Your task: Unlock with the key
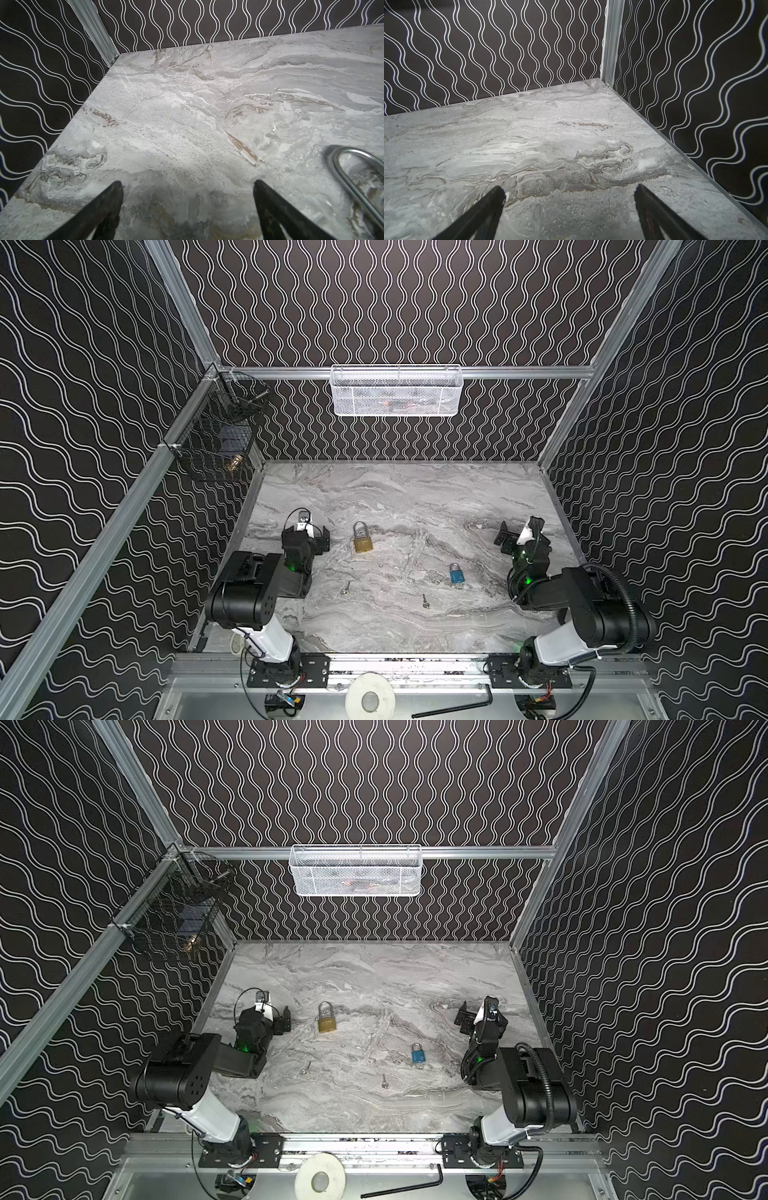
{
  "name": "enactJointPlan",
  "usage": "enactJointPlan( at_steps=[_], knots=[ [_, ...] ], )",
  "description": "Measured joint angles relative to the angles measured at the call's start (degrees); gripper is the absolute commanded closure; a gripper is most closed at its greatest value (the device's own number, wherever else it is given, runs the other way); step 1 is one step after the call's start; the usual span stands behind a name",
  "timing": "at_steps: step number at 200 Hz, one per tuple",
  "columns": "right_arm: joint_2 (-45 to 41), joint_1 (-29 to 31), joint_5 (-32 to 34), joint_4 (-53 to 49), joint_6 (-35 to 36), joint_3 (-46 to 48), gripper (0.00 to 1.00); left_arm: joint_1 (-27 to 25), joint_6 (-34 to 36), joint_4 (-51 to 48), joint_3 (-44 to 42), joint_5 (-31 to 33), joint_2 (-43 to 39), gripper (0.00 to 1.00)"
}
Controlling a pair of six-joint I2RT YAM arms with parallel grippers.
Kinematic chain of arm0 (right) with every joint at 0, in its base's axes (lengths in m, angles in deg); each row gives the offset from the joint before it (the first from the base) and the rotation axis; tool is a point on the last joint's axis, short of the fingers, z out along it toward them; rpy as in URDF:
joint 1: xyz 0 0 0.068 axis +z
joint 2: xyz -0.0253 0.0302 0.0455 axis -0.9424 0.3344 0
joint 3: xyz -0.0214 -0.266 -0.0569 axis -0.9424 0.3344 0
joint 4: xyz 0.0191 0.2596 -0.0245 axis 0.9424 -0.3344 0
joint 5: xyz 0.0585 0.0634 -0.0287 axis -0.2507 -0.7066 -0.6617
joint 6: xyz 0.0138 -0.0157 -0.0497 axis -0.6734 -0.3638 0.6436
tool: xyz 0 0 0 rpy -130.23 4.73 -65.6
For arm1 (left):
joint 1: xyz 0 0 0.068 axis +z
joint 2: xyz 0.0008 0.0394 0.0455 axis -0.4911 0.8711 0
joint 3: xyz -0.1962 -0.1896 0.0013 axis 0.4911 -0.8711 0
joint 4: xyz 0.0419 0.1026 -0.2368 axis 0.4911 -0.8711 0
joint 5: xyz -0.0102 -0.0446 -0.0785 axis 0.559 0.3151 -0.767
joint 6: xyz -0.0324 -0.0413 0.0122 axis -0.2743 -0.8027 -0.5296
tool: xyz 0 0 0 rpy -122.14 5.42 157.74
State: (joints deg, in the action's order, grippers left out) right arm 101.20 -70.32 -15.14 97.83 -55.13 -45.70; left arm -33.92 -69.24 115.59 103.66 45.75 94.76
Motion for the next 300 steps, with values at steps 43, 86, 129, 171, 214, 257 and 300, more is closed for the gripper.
enactJointPlan(
  at_steps=[43, 86, 129, 171, 214, 257, 300],
  knots=[
    [0.0, 0.0, 0.0, 0.0, 0.0, 0.0, 0.01, 0.0, 0.0, 0.0, 0.0, 0.0, 0.0, 0.01],
    [0.0, 0.0, 0.0, 0.0, 0.0, 0.0, 0.01, 0.0, 0.0, 0.0, 0.0, 0.0, 0.0, 0.01],
    [-0.1, -1.4, -1.6, -0.6, 0.0, -0.5, 0.01, 0.0, 0.0, 0.0, 0.0, 0.0, 0.0, 0.01],
    [-0.1, -1.4, -2.7, -0.6, 0.0, -0.6, 0.01, 0.0, 0.0, 0.0, 0.0, 0.0, 0.0, 0.01],
    [-2.2, -0.1, -1.3, -0.6, 0.4, 1.3, 0.01, 0.0, 0.1, 0.0, -0.5, 0.5, -0.7, 0.01],
    [-20.6, 10.1, 6.2, -17.8, 2.1, -7.4, 0.01, -3.1, -3.9, -20.0, 8.2, 8.6, -18.9, 0.02],
    [-19.3, 14.4, -0.3, -57.9, -9.1, -29.2, 0.16, -10.3, -20.3, -49.6, 25.7, -3.5, -22.0, 0.08]
  ],
)
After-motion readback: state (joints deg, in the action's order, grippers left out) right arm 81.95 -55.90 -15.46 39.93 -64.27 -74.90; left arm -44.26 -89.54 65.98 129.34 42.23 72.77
